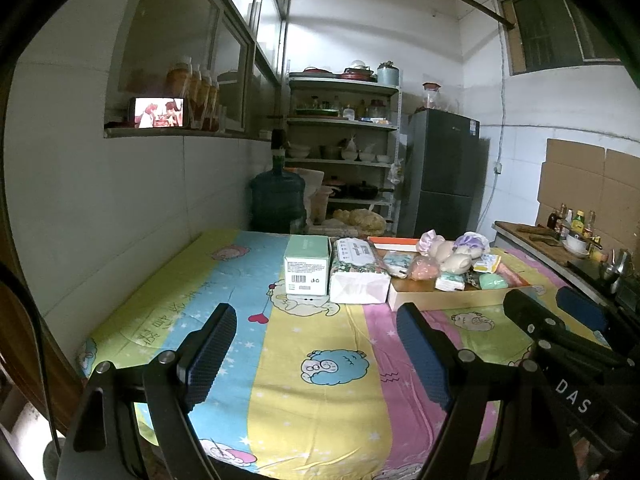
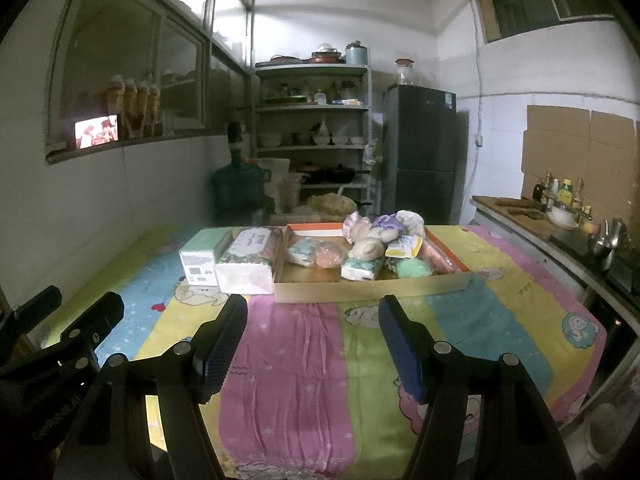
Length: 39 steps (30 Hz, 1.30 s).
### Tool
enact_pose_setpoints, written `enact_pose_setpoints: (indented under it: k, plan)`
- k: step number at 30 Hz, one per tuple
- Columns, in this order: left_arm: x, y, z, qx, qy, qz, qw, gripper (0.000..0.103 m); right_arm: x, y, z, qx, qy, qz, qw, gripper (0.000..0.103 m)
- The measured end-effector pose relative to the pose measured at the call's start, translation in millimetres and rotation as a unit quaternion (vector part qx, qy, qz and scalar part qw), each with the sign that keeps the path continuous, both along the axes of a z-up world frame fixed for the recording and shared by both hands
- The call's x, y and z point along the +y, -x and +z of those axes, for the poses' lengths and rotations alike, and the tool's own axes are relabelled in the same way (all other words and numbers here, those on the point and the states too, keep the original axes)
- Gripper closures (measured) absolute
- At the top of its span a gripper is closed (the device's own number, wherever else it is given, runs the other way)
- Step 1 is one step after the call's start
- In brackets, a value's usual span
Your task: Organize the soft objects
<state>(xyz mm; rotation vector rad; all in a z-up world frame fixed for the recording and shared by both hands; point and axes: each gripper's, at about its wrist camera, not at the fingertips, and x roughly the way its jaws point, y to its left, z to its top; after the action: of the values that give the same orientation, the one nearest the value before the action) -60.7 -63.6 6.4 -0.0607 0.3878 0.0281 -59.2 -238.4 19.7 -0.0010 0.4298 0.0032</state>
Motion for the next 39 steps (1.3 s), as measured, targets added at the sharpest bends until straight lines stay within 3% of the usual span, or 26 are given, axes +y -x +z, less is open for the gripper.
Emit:
enact_pose_setpoints:
  k: [39]
  plan:
    - [1.0, 4.0, 5.6, -0.005, -0.002, 0.001, 1.0000, 0.021, 8.0, 4.4, 2.9, -0.005, 0.003, 0.003, 1.000, 0.033]
